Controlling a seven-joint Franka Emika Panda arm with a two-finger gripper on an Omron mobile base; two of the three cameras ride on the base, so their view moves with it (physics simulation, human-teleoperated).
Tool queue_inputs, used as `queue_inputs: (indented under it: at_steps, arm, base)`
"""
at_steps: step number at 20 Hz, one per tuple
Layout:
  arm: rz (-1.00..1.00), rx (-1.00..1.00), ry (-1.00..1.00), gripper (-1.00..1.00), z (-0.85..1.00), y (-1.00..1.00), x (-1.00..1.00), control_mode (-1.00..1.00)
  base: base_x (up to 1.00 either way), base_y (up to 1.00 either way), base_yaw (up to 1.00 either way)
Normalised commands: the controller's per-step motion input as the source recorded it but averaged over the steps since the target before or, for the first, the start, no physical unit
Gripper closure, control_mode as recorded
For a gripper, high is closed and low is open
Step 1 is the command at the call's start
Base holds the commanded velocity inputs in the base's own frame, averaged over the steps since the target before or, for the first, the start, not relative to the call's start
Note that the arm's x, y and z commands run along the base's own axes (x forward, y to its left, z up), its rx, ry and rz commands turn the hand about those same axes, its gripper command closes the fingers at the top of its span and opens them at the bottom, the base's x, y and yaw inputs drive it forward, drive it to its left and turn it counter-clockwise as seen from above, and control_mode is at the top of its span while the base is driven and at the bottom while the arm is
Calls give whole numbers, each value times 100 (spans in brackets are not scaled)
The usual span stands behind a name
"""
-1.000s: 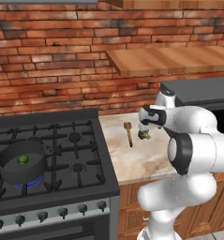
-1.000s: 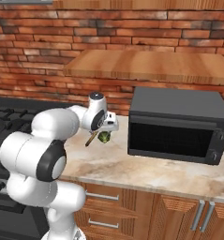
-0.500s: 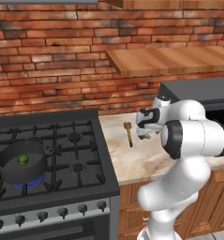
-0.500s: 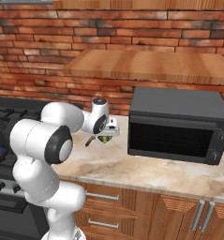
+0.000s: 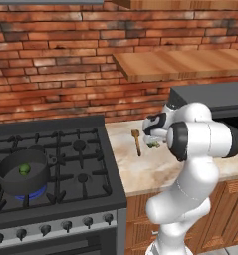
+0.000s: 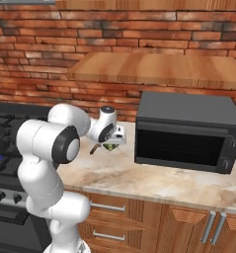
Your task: Put the avocado and broccoli in the pot. Retrieve the spatula and lightly stir the vegetables in the pot.
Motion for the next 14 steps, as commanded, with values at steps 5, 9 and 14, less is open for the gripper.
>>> queue_inputs:
  at_steps: [5, 9, 14]
  arm:
    - [-7, 9, 0, -100, -2, 0, 22, -100]
    - [-16, 1, 2, -100, -10, 0, 27, -100]
    - [-7, 0, 2, -100, 0, 0, 6, -100]
  base:
    - [0, 0, 0]
    - [0, 0, 0]
    - [0, 0, 0]
